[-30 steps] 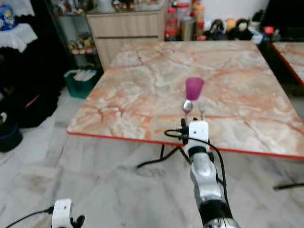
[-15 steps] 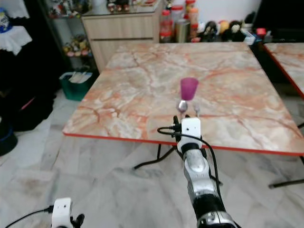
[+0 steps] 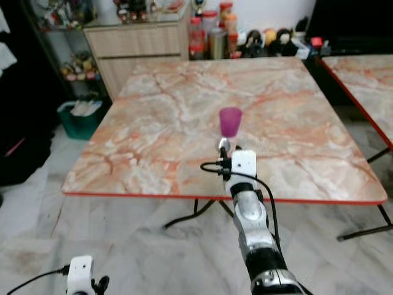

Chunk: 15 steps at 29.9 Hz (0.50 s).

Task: Setting the table

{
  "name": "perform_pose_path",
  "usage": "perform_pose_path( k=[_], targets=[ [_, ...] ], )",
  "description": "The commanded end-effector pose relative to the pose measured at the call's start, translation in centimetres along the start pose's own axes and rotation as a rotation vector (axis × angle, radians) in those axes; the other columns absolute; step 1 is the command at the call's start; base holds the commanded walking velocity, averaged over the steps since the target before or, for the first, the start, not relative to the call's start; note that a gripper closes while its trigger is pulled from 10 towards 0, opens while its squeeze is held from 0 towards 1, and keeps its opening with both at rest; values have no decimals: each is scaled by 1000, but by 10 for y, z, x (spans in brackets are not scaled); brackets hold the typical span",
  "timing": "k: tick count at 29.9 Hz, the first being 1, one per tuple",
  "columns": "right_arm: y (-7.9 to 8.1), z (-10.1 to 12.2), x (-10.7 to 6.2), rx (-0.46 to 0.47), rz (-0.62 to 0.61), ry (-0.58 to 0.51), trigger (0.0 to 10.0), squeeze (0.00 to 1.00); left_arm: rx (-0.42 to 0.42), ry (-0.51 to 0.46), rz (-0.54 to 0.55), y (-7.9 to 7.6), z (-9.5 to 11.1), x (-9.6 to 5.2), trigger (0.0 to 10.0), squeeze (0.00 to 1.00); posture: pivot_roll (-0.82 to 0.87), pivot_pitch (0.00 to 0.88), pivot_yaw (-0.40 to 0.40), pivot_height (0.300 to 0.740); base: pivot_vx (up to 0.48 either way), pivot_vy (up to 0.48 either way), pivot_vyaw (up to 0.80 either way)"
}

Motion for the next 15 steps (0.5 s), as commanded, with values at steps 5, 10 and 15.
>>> perform_pose_path(
  k=[5, 10, 15],
  targets=[
    [3, 4, 1, 9, 3, -22, 10000, 0, -12, 0, 7, 3, 0, 0, 10000, 0, 44, 0, 77, 740, 305, 0, 0],
    [4, 5, 2, 7, 8, -23, 10000, 0, -14, 0, 5, 2, -1, 0, 10000, 0, 46, 0, 74, 740, 304, 0, 0],
    [4, 3, 1, 7, 6, -17, 10000, 0, -15, 0, 6, 1, -1, 0, 10000, 0, 45, 0, 73, 740, 296, 0, 0]
  ],
)
Point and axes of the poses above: a point about 5 cm out from each wrist's last joint towards the gripper, its own x axis pointing out of the wrist towards the gripper, its own z axis along the axis of the wrist's last joint, y = z × x, the point moved 3 cm from there along x, pointing out of the wrist towards the gripper, and after that the axes turned 12 degrees about -x, right-handed, at the moved point
